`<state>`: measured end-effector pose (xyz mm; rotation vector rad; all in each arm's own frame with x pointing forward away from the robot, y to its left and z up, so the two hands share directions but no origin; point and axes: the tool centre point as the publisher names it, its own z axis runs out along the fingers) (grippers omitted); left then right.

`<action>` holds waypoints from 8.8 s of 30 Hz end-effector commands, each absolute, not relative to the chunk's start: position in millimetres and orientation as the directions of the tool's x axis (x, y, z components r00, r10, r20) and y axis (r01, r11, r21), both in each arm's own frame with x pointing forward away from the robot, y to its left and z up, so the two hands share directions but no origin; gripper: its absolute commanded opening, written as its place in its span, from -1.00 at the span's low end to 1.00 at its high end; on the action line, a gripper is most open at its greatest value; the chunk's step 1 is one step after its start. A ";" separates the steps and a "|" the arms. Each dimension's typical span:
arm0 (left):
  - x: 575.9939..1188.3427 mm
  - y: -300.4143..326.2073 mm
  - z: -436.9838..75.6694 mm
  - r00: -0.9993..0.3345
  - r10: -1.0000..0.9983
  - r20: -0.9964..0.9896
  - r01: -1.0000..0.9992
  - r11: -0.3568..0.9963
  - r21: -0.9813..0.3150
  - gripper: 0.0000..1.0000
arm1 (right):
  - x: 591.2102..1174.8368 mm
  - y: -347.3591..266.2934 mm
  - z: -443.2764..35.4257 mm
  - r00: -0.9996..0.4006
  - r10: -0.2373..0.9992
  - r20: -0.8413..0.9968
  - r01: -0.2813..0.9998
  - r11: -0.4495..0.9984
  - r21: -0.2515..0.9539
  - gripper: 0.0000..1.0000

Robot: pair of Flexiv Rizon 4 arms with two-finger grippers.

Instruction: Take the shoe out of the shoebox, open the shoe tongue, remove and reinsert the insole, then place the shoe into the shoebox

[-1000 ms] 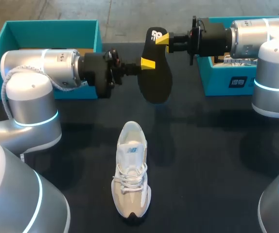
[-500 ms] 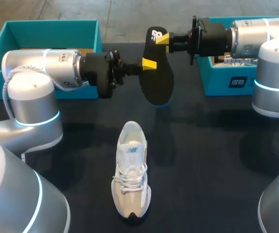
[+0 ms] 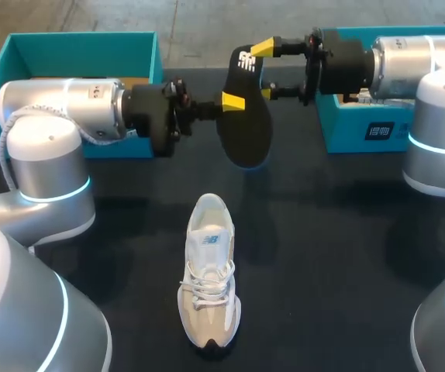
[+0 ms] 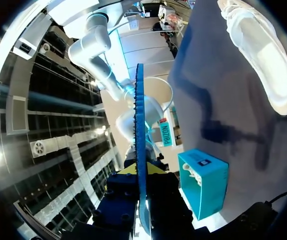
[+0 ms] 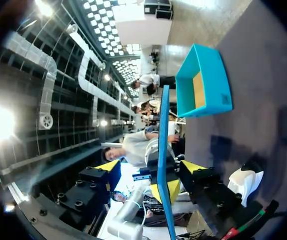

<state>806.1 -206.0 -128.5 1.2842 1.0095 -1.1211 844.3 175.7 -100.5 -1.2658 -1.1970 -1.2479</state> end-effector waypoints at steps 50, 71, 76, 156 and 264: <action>766.2 -123.1 -153.1 -0.489 0.122 -0.864 0.867 -0.038 -0.496 -1.00 | 786.8 179.6 -128.1 -0.004 -0.013 1.000 0.999 -0.040 0.004 1.00; 757.5 -87.1 -119.2 -0.910 0.150 -0.385 0.388 -0.012 -0.922 -1.00 | 786.8 179.6 -128.1 -0.004 -0.013 1.000 0.999 -0.040 0.004 1.00; 756.6 -82.8 -119.2 -0.954 0.178 -0.241 0.249 0.028 -0.968 -1.00 | 786.8 179.6 -128.1 -0.004 -0.013 1.000 0.999 -0.040 0.004 1.00; 771.9 -87.4 -158.1 -0.011 0.142 0.990 -0.992 0.125 -0.029 -1.00 | 786.8 179.6 -128.1 -0.004 -0.013 1.000 0.999 -0.040 0.004 1.00; 772.2 -90.8 -162.7 0.016 0.087 0.996 -0.993 0.116 0.006 -1.00 | 753.5 317.5 -57.2 0.035 0.986 0.164 0.999 -0.032 -0.021 1.00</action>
